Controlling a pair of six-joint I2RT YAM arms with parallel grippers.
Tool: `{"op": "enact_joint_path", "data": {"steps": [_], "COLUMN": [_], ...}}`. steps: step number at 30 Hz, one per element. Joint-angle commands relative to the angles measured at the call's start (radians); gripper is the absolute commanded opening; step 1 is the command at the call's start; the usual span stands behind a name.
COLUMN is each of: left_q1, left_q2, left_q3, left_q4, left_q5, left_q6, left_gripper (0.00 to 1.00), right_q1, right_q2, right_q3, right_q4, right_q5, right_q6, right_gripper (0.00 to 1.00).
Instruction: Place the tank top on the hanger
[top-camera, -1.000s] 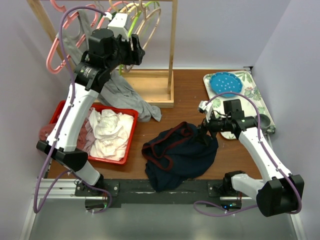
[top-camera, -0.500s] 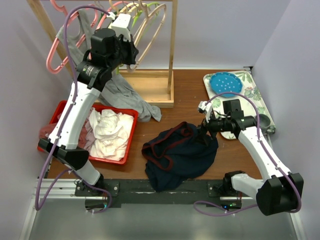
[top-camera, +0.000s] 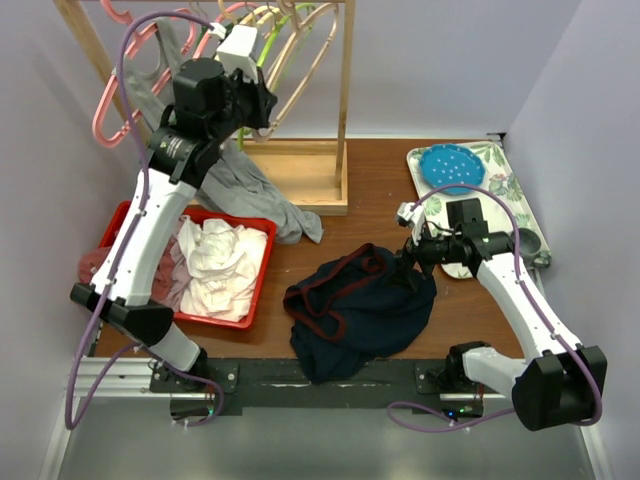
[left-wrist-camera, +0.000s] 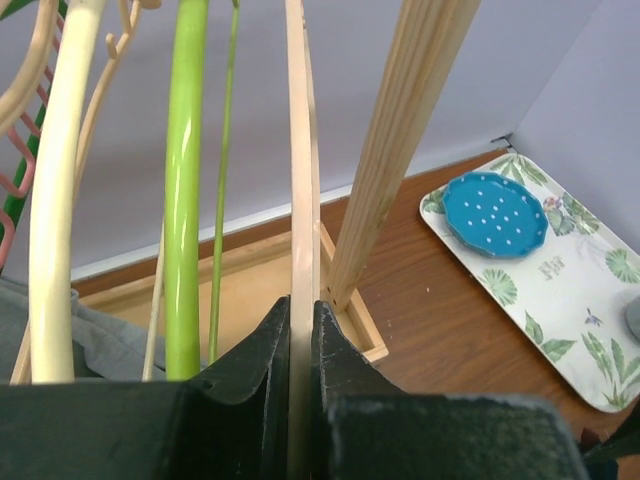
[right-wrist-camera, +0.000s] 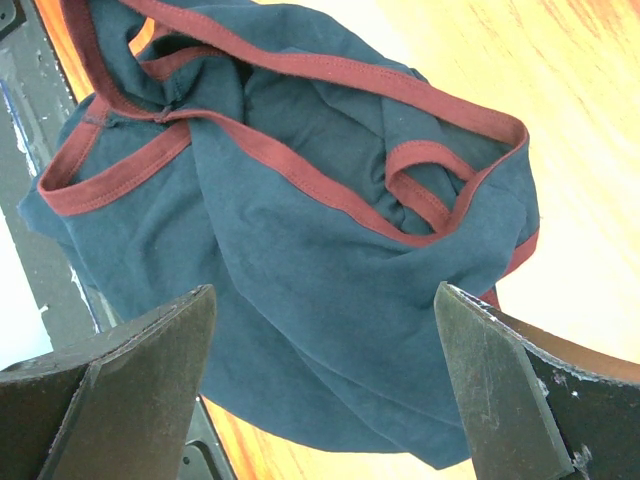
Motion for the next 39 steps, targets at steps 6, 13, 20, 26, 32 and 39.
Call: {"op": "enact_joint_path", "data": {"steps": [6,13,20,26,32,39], "left_q1": [0.004,0.004,0.004,0.004,0.003,-0.022], "left_q2": [-0.335,-0.57,-0.921,-1.061,-1.031,-0.989], "left_q3": [-0.248,-0.528,-0.878,-1.183,-1.308,-1.34], "left_q4": [0.125,0.06,-0.008,0.13,0.338,0.423], "left_q5": [0.136,0.248,0.45,0.736,0.917,0.969], "left_q6": [0.061,0.109,0.103,-0.052,-0.167,-0.185], "left_gripper": [0.0,0.0,0.0,0.0,0.0,0.0], "right_q1": [-0.007,-0.014,-0.013,-0.011,0.058,0.193], "right_q2": [0.013,-0.008,-0.01,0.074,0.128,0.161], "right_q3": [0.011,0.021,0.251,0.633,0.784,0.639], "right_q4": [-0.022,-0.085,-0.522,-0.799,-0.757,-0.605], "right_q5": [-0.047,-0.135,-0.198,-0.202,-0.265,-0.25], "right_q6": [-0.035,-0.117,-0.518,-0.644,-0.479,-0.313], "right_gripper": [0.96,0.96,0.96,0.97,0.96,0.93]}}
